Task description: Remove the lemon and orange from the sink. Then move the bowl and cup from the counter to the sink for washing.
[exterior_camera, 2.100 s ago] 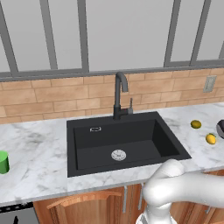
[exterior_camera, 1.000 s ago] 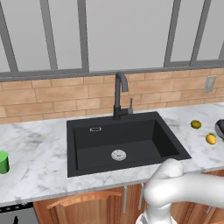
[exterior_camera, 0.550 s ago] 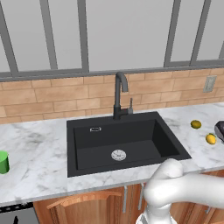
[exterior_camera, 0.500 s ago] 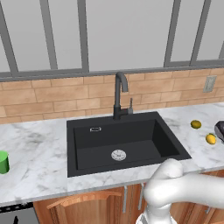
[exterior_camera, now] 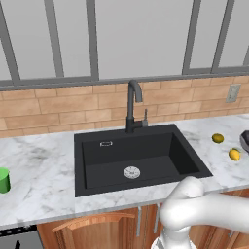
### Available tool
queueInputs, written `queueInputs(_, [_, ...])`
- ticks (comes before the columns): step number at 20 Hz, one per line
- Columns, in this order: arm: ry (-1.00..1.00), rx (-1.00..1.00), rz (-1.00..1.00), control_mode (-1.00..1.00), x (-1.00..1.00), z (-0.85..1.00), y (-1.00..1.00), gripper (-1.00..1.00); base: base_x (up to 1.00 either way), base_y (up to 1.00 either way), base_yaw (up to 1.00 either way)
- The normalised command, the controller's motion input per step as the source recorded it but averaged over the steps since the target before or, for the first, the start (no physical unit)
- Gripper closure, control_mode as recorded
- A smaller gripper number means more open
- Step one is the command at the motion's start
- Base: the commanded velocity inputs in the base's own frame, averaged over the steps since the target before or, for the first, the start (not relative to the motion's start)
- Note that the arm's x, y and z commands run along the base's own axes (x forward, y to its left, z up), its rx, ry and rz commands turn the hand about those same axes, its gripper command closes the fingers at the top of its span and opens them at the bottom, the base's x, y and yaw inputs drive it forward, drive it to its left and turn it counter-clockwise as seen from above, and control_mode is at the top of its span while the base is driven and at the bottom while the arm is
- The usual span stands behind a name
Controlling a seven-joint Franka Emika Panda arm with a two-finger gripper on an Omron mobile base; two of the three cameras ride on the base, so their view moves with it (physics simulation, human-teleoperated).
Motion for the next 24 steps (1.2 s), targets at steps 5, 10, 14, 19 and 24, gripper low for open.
queueInputs(5, [0.0, 0.0, 0.0, -1.0, -0.18, 0.38, 0.03, 1.0, 0.0, 0.0, 0.0])
queueInputs(10, [-0.01, 0.0, 0.08, -1.0, -0.2, 0.36, 0.17, 1.0, 0.0, 0.0, 0.0])
queueInputs(14, [-0.01, 0.0, 0.11, -1.0, -0.18, 0.36, 0.2, 1.0, 0.0, 0.0, 0.0])
queueInputs(19, [-0.02, 0.0, 0.15, -1.0, -0.2, 0.37, 0.19, 1.0, 0.0, 0.0, 0.0])
queueInputs(24, [-0.06, 0.0, 0.15, -1.0, -0.13, 0.34, 0.16, 1.0, 0.0, 0.0, 0.0])
